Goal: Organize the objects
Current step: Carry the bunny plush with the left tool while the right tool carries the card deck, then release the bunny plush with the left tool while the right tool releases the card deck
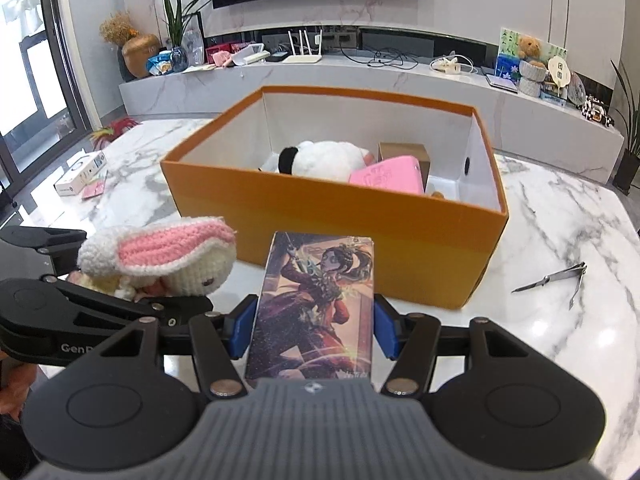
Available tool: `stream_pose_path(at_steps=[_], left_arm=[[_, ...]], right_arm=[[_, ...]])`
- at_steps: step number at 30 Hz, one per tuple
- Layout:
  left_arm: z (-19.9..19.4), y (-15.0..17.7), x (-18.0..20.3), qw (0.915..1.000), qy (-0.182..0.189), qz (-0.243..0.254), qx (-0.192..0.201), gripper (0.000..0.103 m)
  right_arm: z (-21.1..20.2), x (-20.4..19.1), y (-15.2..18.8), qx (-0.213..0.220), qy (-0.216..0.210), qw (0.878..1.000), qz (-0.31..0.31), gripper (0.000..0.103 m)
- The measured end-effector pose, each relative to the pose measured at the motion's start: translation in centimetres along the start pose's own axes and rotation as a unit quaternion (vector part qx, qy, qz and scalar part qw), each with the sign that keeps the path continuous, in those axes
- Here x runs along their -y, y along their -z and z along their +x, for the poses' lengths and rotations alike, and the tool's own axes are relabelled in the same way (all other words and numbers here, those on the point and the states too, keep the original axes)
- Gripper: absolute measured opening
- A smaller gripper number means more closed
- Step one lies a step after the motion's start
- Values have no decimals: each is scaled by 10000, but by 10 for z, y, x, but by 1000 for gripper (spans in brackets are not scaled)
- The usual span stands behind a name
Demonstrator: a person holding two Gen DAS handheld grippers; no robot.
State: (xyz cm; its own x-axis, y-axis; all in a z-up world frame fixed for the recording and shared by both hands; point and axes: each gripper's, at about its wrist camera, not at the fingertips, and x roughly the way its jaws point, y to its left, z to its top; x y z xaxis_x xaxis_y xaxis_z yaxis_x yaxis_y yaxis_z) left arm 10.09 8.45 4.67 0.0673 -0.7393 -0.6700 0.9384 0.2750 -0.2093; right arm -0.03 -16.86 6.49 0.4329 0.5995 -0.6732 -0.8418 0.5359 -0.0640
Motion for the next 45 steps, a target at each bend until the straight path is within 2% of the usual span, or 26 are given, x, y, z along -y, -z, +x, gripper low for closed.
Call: stream_pose_path(at_steps=[7, 15, 23, 31, 38, 45], left_arm=[[-15, -12, 4, 9995, -93, 28, 300, 83], [-28, -50, -2, 9955, 4, -383, 866, 83], [-15, -87, -10, 9935, -185, -359, 1069, 83], [27, -114, -23, 9929, -309, -396, 1080, 83], [71, -112, -31, 9960, -363, -404, 715, 83], [98, -110, -37, 9964, -515, -449, 505, 83]], right_arm=[[-23, 3, -11, 333, -16, 9994, -8, 61], [-40, 12, -42, 775, 2, 9967, 235, 61], [-36, 25, -78, 1046, -13, 9934, 468, 62], [9, 42, -109, 1061, 133, 9924, 602, 62], [68, 51, -105, 626, 147, 9952, 735, 62], [105, 54, -100, 328, 229, 9968, 687, 61]])
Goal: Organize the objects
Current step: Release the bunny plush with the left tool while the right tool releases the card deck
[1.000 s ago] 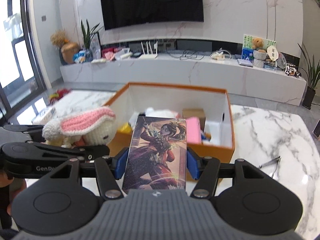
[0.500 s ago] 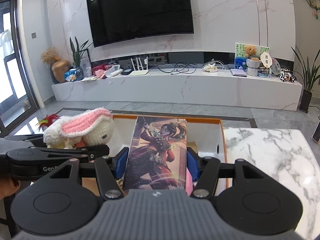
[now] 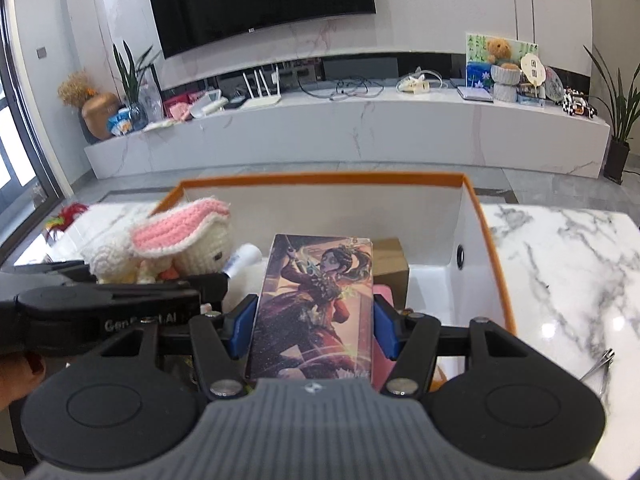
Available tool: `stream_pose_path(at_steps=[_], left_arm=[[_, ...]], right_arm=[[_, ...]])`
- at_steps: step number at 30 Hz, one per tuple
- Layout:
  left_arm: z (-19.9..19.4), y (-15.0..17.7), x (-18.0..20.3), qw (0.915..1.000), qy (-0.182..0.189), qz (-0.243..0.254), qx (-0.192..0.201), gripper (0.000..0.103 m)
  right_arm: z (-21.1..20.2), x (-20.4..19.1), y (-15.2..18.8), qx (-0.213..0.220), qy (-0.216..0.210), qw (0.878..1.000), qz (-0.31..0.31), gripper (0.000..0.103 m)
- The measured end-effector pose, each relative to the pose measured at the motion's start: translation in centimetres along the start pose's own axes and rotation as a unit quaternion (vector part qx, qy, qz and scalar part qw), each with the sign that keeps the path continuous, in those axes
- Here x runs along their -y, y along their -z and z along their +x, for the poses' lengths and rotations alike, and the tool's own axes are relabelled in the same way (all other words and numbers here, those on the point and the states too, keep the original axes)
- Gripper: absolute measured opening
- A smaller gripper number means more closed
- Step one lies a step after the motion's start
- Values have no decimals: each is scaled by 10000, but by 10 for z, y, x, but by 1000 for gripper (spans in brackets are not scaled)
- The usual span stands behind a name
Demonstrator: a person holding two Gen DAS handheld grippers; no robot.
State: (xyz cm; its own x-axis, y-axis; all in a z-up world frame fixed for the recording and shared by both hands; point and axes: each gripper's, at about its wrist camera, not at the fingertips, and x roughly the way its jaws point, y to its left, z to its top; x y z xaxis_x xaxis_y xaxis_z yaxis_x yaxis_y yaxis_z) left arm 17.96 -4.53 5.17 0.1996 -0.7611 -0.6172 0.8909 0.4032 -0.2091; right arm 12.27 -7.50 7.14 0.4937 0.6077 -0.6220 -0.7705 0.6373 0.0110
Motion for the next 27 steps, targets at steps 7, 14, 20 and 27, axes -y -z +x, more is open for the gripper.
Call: stream_pose_path(at_steps=[7, 14, 20, 27], left_arm=[[0, 0, 3, 9999, -120, 66, -87, 83], [2, -3, 7, 9993, -207, 190, -245, 83], [5, -2, 12, 9983, -336, 379, -295, 84], [7, -3, 14, 9976, -408, 453, -318, 85]], right_arm=[[11, -5, 7, -118, 122, 9998, -138, 61], [15, -17, 10, -193, 284, 9989, -330, 61], [17, -25, 14, -248, 489, 9971, -521, 61], [21, -20, 14, -360, 418, 9980, -324, 62]])
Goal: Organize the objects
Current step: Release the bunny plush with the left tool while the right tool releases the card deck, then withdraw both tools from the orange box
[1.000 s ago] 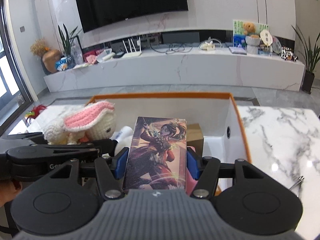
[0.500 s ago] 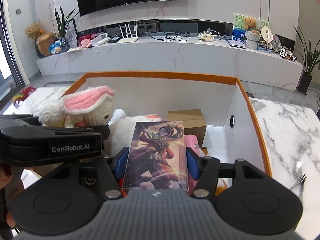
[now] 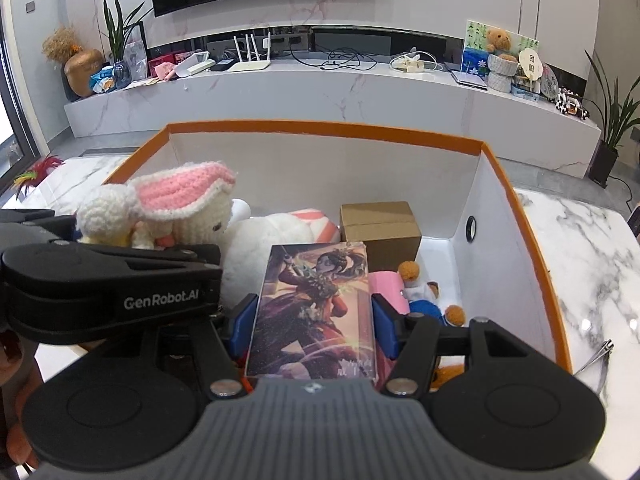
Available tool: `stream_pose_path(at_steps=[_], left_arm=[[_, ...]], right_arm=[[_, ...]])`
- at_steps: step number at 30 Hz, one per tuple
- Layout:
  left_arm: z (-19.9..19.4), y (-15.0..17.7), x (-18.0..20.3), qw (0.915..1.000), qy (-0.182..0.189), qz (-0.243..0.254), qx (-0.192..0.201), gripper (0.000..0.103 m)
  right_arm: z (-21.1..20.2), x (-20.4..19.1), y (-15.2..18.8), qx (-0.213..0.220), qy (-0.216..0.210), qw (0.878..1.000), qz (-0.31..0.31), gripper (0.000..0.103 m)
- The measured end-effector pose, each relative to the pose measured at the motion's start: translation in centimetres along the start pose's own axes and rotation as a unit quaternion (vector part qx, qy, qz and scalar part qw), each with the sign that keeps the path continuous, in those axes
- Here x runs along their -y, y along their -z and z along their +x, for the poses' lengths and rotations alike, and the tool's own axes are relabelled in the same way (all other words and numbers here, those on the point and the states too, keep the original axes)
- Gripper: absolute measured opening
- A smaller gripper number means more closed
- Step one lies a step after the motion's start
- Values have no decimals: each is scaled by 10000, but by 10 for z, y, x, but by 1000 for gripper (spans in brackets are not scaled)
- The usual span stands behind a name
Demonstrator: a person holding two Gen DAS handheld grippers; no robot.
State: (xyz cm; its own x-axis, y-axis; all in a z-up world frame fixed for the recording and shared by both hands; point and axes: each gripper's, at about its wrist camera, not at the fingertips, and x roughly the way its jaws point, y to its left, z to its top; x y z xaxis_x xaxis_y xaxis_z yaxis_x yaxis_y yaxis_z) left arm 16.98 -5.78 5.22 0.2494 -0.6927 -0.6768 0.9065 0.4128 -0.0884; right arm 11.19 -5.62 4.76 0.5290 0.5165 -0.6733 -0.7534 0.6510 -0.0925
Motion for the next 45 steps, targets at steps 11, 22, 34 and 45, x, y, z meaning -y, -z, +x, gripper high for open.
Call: stream_pose_path(at_steps=[11, 22, 34, 45], left_arm=[[-10, -3, -7, 9995, 160, -280, -46, 87], [-48, -1, -1, 9989, -373, -255, 122, 87], [-122, 30, -8, 9925, -981, -638, 358, 90], [-131, 36, -15, 9948, -560, -746, 399, 89]], right_arm=[[-12, 0, -3, 156, 31, 9998, 105, 81], [-44, 1, -3, 247, 298, 9990, 215, 86], [-103, 1, 18, 406, 669, 9968, 141, 88], [-104, -6, 16, 386, 692, 9969, 29, 90]])
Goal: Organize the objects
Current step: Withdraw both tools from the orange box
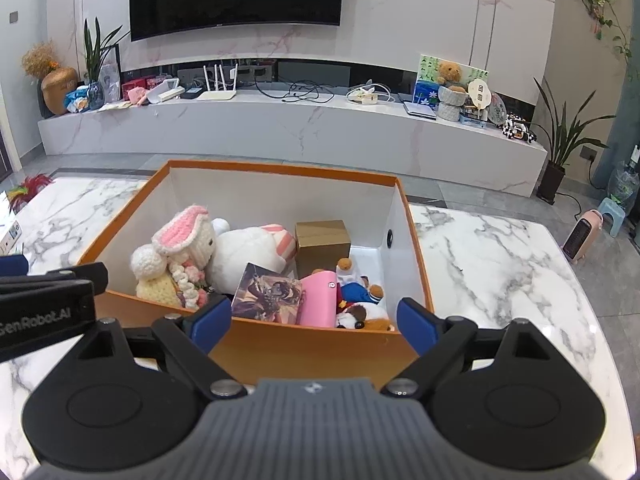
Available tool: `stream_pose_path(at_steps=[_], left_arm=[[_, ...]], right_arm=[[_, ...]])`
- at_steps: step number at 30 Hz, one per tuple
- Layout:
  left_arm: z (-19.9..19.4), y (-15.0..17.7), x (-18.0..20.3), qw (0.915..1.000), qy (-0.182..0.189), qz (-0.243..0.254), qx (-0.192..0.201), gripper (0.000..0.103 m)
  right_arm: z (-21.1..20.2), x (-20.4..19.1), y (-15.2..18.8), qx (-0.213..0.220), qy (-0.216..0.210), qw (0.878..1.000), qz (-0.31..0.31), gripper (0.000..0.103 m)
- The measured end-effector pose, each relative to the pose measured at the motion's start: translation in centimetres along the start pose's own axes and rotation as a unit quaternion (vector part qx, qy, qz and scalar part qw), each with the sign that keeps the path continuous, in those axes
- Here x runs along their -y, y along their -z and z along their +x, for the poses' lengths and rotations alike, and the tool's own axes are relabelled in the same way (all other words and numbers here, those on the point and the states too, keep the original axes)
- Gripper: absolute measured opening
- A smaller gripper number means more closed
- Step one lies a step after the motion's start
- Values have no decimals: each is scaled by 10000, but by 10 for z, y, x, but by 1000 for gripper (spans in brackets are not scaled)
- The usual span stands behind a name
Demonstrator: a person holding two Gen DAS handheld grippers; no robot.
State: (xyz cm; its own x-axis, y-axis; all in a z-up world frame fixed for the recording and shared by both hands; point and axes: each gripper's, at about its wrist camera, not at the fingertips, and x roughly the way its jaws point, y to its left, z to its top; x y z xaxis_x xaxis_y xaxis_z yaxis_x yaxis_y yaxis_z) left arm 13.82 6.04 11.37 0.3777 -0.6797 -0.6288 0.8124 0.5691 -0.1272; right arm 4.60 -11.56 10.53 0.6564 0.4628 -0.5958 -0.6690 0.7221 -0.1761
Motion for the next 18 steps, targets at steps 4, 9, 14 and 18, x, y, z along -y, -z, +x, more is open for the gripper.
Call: stream_pose_path(at_steps=[4, 9, 14, 18], left_arm=[[7, 1, -7, 9999, -30, -60, -95, 89], [9, 2, -9, 9999, -5, -100, -122, 89], [11, 5, -6, 9998, 15, 4, -174, 89], [11, 6, -3, 9998, 19, 113, -178, 89]], right_arm=[[4, -2, 1, -58, -18, 10000, -14, 90], [4, -6, 2, -57, -17, 10000, -59, 91], [5, -7, 3, -58, -7, 10000, -65, 92], [4, -8, 3, -43, -8, 10000, -84, 93]])
